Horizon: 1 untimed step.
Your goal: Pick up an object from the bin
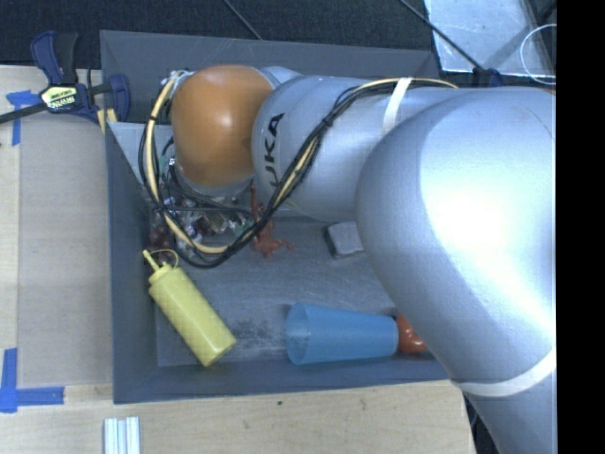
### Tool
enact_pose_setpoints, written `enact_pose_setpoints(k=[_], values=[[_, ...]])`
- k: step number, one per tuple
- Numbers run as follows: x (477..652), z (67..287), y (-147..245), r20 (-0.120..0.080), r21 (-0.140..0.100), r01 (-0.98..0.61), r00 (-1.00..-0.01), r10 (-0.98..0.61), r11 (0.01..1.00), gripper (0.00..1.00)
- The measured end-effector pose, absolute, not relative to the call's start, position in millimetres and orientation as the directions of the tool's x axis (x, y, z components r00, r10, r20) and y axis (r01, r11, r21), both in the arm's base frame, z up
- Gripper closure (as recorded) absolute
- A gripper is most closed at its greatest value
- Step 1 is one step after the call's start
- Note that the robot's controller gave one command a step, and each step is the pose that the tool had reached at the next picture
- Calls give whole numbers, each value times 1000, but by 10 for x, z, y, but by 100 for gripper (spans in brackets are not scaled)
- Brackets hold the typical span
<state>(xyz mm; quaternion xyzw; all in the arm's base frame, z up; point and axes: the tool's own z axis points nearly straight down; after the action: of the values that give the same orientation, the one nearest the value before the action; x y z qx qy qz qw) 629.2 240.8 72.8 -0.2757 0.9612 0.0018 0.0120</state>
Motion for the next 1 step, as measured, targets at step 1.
enact_pose_setpoints(k=[1], values=[[6259, 893, 2393, -14, -2, -530, -848, -530, 848, 100]])
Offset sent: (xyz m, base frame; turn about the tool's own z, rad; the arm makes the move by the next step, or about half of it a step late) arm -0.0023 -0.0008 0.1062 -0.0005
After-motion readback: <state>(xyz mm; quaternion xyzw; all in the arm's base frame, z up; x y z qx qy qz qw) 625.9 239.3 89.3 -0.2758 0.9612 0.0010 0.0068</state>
